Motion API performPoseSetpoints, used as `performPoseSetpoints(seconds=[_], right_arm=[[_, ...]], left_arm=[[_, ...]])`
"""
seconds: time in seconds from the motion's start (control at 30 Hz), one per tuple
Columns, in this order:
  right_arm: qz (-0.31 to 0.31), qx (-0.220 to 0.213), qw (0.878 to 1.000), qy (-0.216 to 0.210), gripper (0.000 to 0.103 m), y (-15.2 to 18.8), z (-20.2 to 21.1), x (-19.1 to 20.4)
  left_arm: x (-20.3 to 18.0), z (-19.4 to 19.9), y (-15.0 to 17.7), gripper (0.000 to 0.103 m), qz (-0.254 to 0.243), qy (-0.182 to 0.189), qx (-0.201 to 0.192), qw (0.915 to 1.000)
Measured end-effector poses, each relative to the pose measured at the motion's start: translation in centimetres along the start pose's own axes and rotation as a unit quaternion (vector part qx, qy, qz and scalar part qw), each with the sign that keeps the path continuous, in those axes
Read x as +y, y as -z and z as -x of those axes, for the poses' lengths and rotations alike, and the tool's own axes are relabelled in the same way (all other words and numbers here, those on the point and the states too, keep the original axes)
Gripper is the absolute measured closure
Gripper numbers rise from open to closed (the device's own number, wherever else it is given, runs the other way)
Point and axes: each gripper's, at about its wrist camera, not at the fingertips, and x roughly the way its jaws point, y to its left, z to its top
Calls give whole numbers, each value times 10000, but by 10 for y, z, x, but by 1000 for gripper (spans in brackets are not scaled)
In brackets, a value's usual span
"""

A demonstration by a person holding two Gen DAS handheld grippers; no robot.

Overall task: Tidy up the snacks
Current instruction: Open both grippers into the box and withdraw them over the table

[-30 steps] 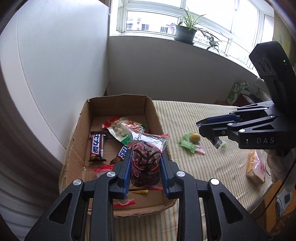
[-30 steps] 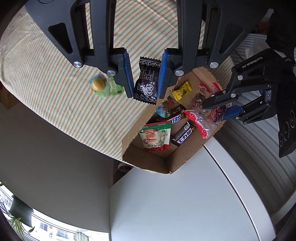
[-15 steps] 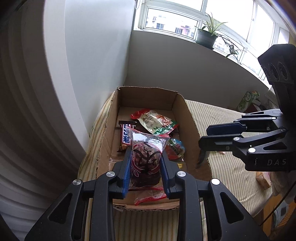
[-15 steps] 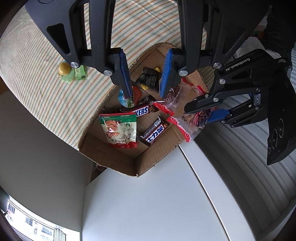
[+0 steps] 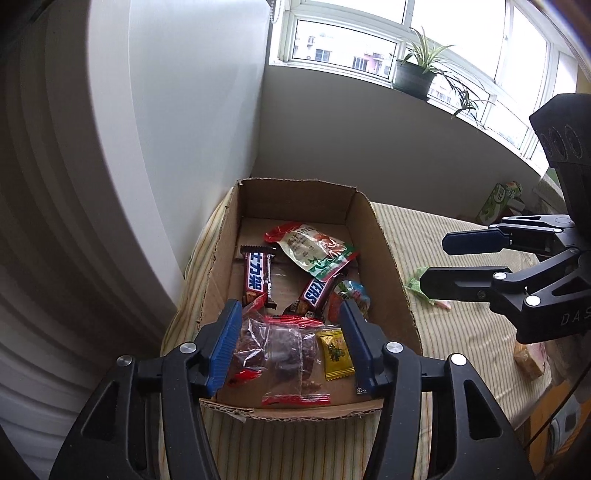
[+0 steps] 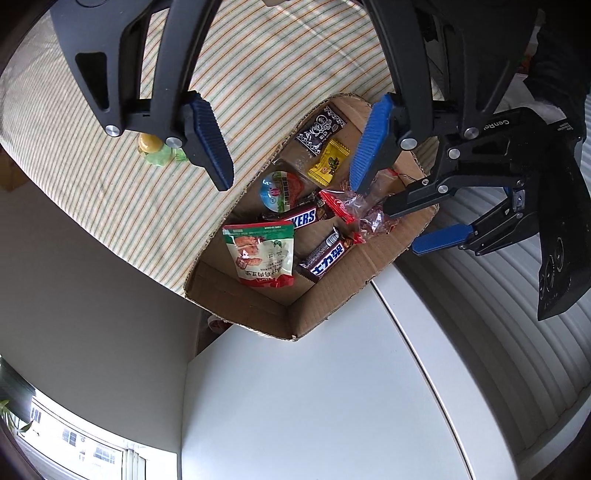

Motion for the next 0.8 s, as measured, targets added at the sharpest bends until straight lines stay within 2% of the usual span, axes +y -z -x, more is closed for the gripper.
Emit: performPoseSetpoints(seconds=[0.33, 0.8], right_arm=[[-233, -37, 9992, 330, 35, 19, 28, -43], [-695, 122, 9951, 700, 35, 66, 54, -115]], left_arm=[[-29, 5, -3, 49, -184, 188, -80, 9996], [-99, -6, -2, 49, -607, 625, 2, 9962]])
